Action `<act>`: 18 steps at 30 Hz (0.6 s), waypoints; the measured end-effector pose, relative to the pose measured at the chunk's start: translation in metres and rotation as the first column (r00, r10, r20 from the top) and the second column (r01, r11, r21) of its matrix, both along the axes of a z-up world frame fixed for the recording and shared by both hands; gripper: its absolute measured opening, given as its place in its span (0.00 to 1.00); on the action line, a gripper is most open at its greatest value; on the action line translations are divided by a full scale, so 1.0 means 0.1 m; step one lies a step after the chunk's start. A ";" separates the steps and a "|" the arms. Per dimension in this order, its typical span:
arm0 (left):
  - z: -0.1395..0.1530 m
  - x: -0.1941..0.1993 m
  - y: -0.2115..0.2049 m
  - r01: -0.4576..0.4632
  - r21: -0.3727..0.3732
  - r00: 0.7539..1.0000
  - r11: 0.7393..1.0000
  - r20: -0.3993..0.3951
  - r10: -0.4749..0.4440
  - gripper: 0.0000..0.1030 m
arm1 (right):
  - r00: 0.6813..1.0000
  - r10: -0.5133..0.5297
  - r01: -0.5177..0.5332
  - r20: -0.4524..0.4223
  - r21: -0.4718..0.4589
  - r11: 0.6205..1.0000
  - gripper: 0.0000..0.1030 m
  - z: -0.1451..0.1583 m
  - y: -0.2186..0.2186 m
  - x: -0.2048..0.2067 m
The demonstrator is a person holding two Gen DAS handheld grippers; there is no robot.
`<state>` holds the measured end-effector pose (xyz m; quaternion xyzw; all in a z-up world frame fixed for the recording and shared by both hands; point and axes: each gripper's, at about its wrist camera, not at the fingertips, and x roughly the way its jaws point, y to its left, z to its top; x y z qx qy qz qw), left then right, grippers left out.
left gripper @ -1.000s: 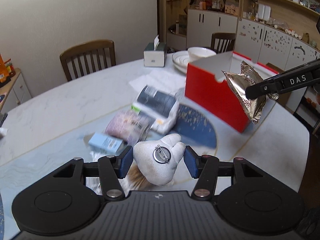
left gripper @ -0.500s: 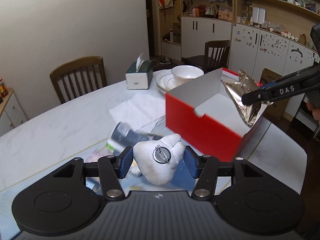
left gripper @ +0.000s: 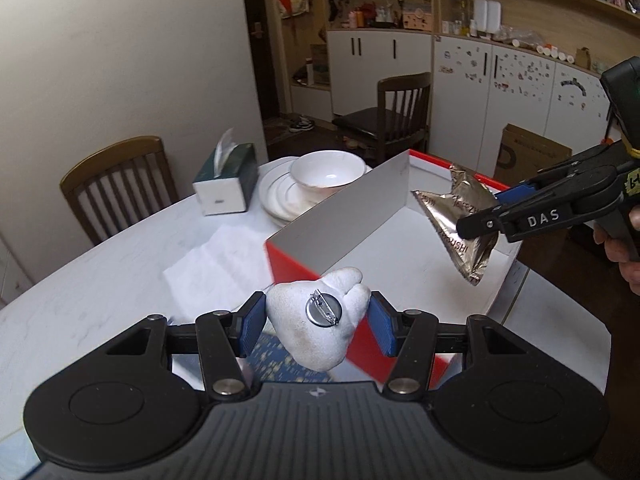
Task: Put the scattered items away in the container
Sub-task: 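Carry the foil bag and plush toy with both grippers into the red box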
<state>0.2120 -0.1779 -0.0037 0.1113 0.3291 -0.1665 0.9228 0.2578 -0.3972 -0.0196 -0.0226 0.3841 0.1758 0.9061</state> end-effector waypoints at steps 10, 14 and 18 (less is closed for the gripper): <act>-0.07 0.35 -0.46 0.087 0.040 0.996 0.995 -0.025 -0.086 0.53 | 1.000 -0.003 0.003 -0.015 -0.006 1.000 0.46 -0.06 -0.23 0.25; -0.13 0.49 -0.60 0.118 0.051 0.992 0.992 -0.045 -0.116 0.53 | 1.000 -0.022 0.021 -0.023 -0.018 1.000 0.47 -0.08 -0.30 0.33; -0.23 0.63 -0.73 0.130 0.054 0.988 0.990 -0.087 -0.125 0.53 | 0.998 -0.023 0.022 -0.053 -0.018 1.000 0.47 -0.15 -0.34 0.45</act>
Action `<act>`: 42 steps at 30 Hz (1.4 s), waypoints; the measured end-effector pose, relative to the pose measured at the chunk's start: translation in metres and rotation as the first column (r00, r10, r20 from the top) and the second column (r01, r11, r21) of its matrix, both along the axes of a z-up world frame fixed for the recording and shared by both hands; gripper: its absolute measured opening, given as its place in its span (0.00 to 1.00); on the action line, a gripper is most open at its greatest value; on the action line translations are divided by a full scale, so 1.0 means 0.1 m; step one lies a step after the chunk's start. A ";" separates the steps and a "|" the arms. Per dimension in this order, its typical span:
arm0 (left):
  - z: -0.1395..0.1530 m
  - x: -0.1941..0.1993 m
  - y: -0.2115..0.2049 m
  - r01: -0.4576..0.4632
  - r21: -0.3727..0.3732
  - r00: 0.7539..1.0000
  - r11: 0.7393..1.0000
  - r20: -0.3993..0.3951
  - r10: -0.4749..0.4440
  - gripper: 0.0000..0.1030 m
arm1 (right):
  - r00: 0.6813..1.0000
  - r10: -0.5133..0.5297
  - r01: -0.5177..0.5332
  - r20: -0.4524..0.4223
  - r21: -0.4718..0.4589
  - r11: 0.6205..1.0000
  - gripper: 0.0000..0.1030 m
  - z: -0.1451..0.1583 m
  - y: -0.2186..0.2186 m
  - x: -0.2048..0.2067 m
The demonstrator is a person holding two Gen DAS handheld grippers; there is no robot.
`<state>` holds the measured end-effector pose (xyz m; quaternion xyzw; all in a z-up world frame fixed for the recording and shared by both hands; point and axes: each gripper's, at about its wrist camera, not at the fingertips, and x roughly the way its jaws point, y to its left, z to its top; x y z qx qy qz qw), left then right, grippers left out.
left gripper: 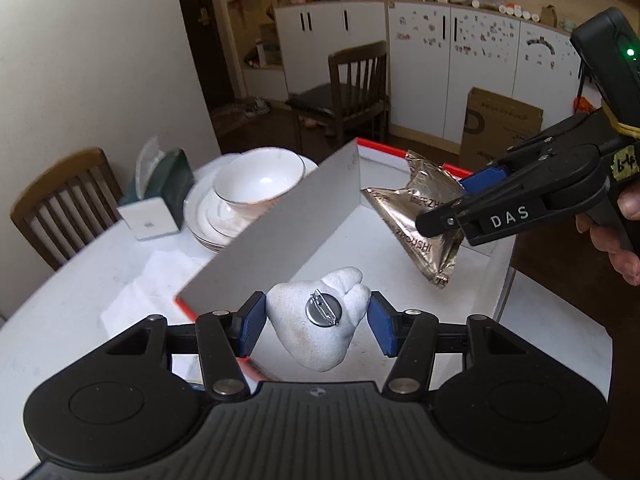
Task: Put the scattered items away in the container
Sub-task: 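Carry the foil bag and plush toy with both grippers into the red box, then open both grippers to drop the foil bag and plush toy in the box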
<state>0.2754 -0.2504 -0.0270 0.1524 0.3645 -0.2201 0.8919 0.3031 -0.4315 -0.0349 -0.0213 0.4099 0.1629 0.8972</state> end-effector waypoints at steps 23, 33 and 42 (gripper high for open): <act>-0.69 0.41 -0.52 0.069 0.175 0.972 0.982 -0.233 -0.027 0.53 | 0.982 0.106 -0.124 -0.158 -0.113 0.986 0.32 -0.51 0.17 0.47; -0.86 0.48 -0.52 0.084 0.205 0.953 0.975 -0.303 -0.018 0.54 | 0.979 0.132 -0.150 -0.157 -0.108 0.983 0.37 -0.52 0.18 0.44; -0.89 0.47 -0.52 0.087 0.204 0.945 0.975 -0.326 -0.016 0.55 | 0.982 0.112 -0.127 -0.152 -0.094 0.987 0.56 -0.51 0.13 0.42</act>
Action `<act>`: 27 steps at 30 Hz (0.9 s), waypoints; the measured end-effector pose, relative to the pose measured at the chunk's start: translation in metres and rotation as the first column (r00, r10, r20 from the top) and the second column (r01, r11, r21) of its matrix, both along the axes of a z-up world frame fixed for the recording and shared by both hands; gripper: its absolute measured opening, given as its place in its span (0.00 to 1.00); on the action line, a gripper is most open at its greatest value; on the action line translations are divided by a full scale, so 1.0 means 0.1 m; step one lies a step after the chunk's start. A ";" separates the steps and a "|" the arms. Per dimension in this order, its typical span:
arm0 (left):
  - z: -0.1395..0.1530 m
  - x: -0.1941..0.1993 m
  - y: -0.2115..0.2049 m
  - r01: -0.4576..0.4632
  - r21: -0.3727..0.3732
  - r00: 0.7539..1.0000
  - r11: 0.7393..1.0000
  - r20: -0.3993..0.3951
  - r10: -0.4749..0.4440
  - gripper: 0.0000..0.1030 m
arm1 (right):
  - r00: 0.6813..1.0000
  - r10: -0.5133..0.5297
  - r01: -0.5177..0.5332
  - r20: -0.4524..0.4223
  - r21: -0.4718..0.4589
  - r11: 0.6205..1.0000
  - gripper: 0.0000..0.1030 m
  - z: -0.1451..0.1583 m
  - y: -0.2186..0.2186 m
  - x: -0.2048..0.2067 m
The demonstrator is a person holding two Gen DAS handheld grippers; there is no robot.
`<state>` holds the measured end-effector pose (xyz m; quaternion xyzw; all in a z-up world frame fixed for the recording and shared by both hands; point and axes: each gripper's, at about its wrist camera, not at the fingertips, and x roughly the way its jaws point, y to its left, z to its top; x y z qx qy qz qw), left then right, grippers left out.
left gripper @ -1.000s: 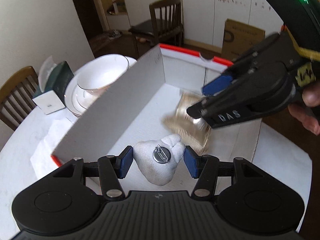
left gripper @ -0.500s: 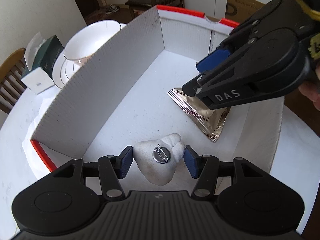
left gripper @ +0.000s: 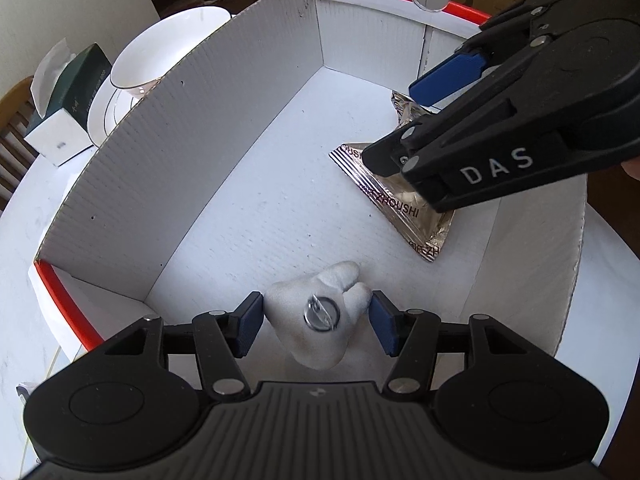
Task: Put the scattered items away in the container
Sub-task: 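Open both grippers to drop the foil bag and plush toy in the box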
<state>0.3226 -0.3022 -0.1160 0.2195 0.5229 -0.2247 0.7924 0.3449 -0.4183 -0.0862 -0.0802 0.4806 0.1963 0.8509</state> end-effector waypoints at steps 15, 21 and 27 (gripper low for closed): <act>0.12 -0.06 0.06 -0.002 -0.054 1.000 0.999 0.030 0.003 0.60 | 0.999 -0.031 0.030 0.024 0.052 0.998 0.67 0.13 -0.14 -0.05; 0.23 -0.08 0.08 -0.027 -0.080 0.998 0.996 0.058 0.032 0.86 | 0.998 -0.036 0.033 0.042 0.068 0.997 0.69 0.22 -0.16 -0.08; 0.37 -0.10 0.18 -0.061 -0.154 0.996 0.986 0.062 0.072 0.90 | 0.997 -0.044 0.039 0.058 0.092 0.995 0.69 0.30 -0.18 -0.12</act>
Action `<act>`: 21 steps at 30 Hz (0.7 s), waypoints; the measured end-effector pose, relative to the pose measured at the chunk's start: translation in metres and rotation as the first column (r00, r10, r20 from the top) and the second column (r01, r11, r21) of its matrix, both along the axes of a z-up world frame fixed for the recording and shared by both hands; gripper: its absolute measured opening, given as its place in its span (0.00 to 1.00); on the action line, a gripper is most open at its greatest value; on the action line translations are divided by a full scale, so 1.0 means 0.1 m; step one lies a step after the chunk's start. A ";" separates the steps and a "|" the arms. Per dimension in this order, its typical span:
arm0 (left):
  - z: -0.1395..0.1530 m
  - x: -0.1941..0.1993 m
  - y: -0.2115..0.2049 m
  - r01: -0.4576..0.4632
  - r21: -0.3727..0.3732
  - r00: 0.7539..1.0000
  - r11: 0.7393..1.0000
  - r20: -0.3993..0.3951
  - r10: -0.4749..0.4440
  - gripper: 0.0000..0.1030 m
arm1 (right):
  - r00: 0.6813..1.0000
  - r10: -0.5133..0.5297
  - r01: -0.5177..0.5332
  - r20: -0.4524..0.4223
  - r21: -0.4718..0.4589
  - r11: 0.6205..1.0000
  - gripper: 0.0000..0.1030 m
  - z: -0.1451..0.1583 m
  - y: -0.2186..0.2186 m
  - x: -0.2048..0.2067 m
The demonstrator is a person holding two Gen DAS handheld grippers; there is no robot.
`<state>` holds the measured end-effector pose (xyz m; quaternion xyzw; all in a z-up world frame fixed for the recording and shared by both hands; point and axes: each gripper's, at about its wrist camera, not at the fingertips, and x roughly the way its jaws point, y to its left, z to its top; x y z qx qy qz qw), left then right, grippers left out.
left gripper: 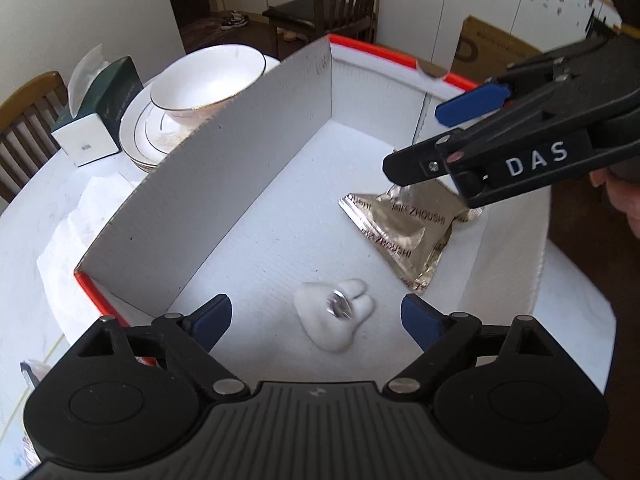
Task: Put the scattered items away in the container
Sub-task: 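Open both grippers to drop the foil bag and plush toy in the box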
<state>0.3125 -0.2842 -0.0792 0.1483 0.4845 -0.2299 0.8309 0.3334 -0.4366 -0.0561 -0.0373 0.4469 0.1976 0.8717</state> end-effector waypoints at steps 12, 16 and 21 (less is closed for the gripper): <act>0.40 -0.27 0.16 -0.033 -0.151 0.995 0.988 0.091 0.047 0.93 | 0.999 0.002 -0.003 0.032 0.036 0.999 0.70 0.16 0.01 -0.12; 0.47 -0.37 0.24 -0.045 -0.176 0.992 0.983 0.105 0.064 0.93 | 0.999 0.021 -0.023 0.047 0.058 0.998 0.80 0.22 0.04 -0.20; 0.52 -0.49 0.34 -0.071 -0.200 0.989 0.977 0.113 0.095 0.93 | 0.997 0.040 -0.044 0.067 0.071 0.996 0.83 0.27 0.12 -0.31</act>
